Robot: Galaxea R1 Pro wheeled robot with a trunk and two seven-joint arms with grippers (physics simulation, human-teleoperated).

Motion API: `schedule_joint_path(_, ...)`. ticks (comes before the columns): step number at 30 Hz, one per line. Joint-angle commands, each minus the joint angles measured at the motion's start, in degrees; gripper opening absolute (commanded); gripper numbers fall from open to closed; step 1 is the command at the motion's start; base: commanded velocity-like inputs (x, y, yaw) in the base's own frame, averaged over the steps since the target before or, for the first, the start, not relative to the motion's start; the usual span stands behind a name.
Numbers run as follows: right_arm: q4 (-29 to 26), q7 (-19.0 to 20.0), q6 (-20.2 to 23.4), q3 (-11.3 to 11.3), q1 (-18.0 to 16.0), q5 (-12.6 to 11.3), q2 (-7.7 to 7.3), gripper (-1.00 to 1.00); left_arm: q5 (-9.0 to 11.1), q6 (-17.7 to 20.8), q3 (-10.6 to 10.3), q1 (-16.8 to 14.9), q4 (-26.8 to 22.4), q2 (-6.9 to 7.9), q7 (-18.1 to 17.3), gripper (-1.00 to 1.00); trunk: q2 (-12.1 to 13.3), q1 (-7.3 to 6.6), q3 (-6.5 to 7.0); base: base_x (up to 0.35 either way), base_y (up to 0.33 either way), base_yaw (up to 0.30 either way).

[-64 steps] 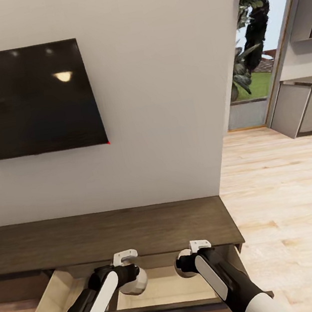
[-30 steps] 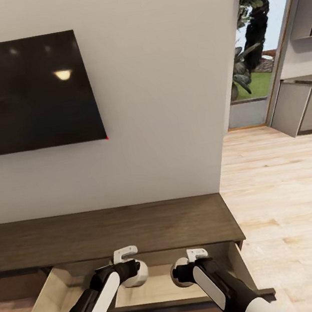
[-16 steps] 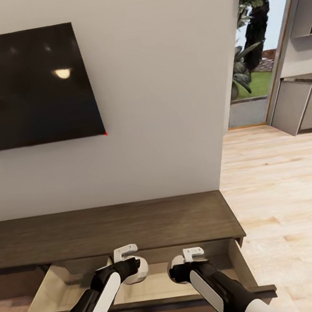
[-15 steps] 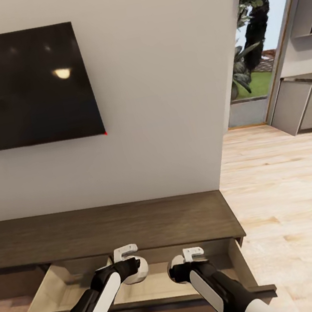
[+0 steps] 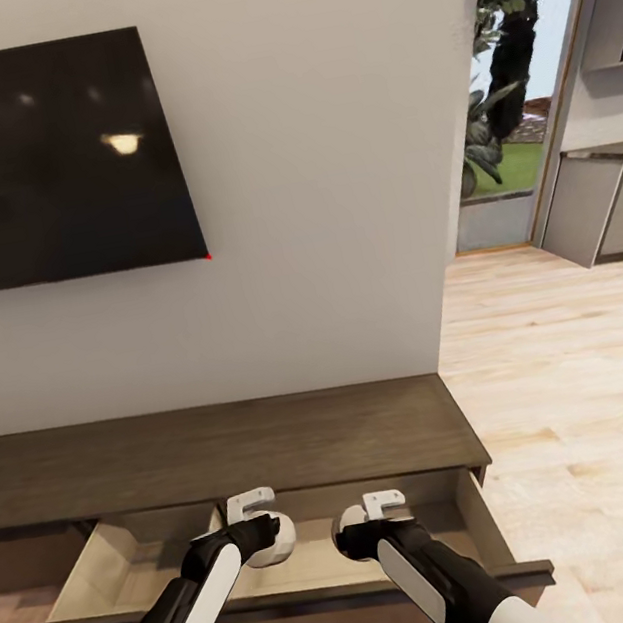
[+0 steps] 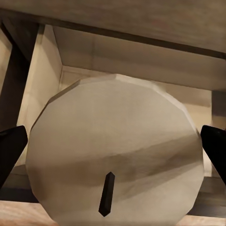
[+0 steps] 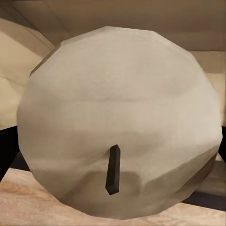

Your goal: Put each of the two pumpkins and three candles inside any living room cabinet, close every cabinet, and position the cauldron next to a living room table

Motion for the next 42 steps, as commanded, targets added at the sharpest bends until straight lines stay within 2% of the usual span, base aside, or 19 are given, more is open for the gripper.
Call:
schedule_joint_path(1, -0.1, -0.6, 0.1, 0.1, -0.1, -0.5, 0.00, -1.00, 0.6, 0.0, -0.2, -0.1, -0.1, 0.07, 0.6, -1.00, -0.4, 0.22, -0.24, 0.000, 0.000, 0.000)
schedule_joint_path(8, -0.2, -0.6, -0.1, 0.2, -0.1, -0.5, 0.00, -1.00, 0.5, 0.0, -0.2, -0.1, -0.1, 0.08, 0.6, -1.00, -3.3, 1.76, -1.49, 0.000, 0.000, 0.000)
schedule_joint_path(13, -0.1, -0.6, -1.8, 0.4, -0.1, -0.5, 0.00, -1.00, 0.4, -0.4, -0.2, -0.1, -0.1, 0.07, 1.0, -1.00, -5.3, 2.86, -2.39, 0.000, 0.000, 0.000)
schedule_joint_path(17, -0.1, -0.6, -2.3, 0.9, -0.1, -0.5, 0.00, -1.00, -1.8, -3.3, 0.0, -0.1, 0.2, 0.07, 1.2, -1.00, -6.9, 3.73, -3.11, 0.000, 0.000, 0.000)
schedule_joint_path(20, -0.1, -0.6, -2.4, 1.0, 0.0, -0.5, 0.00, -1.00, -3.5, -4.1, 0.0, 0.0, 0.2, 0.00, 1.3, -1.00, -8.1, 4.39, -3.65, 0.000, 0.000, 0.000)
schedule_joint_path(29, 0.1, -0.6, -3.3, 1.0, -0.1, -0.5, 0.00, -1.00, -4.1, -4.3, 0.0, 0.0, 0.3, 0.03, 1.3, -1.00, -11.7, 6.37, -5.26, 0.000, 0.000, 0.000)
schedule_joint_path(42, 0.4, -0.6, -3.8, 1.0, -0.1, -0.5, 0.00, -1.00, -4.2, -4.3, -1.8, 0.0, 0.3, 0.07, 1.4, -1.00, -11.7, 6.37, -5.26, 0.012, 0.000, 0.000)
